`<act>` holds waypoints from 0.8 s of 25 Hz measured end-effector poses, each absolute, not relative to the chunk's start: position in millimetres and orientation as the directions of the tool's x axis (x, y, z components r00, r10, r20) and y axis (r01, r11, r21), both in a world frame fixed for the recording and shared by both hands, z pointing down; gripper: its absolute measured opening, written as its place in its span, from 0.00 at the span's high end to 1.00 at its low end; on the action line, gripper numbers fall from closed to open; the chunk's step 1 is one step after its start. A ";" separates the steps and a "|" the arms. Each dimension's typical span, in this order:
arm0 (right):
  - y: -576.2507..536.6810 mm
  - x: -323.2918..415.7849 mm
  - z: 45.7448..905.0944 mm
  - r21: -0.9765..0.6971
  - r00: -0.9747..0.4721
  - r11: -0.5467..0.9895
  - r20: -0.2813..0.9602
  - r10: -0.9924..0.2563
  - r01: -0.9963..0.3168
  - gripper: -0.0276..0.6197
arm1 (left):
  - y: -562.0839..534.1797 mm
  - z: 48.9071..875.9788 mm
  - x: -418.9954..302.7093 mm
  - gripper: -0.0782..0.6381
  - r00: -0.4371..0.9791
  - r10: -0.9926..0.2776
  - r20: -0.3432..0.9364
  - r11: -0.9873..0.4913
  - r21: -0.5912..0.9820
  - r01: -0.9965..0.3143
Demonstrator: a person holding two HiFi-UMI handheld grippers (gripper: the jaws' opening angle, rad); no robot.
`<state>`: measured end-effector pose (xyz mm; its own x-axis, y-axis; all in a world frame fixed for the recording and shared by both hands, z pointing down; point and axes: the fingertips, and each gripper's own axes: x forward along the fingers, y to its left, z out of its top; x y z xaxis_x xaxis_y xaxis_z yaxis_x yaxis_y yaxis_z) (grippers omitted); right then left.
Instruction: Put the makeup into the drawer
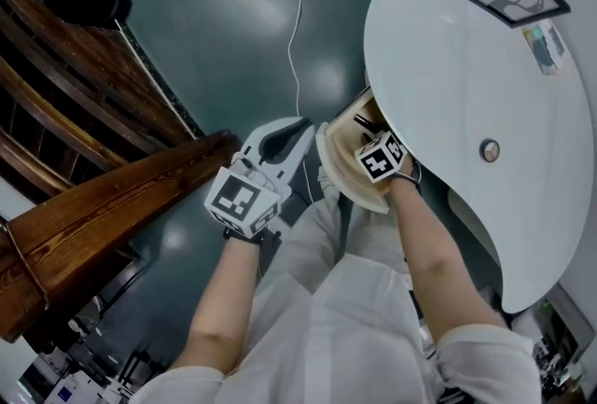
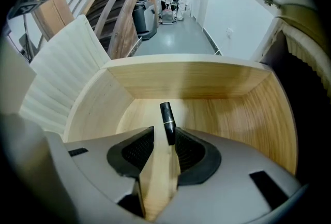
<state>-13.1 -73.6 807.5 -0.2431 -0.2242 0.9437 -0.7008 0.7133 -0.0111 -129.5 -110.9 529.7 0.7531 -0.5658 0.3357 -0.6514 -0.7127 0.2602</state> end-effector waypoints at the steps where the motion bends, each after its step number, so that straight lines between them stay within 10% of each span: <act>1: -70.8 -14.2 803.6 -0.020 -0.247 0.708 0.943 -0.221 -0.706 0.77 | -110.8 527.3 -129.1 0.86 0.755 -0.565 0.332 -0.715 0.260 -0.649; 20: -25.0 -16.9 661.4 -0.035 -0.319 0.659 0.894 -0.315 -0.751 0.85 | -110.4 446.6 -104.4 0.86 0.814 -0.529 0.240 -0.788 0.215 -0.576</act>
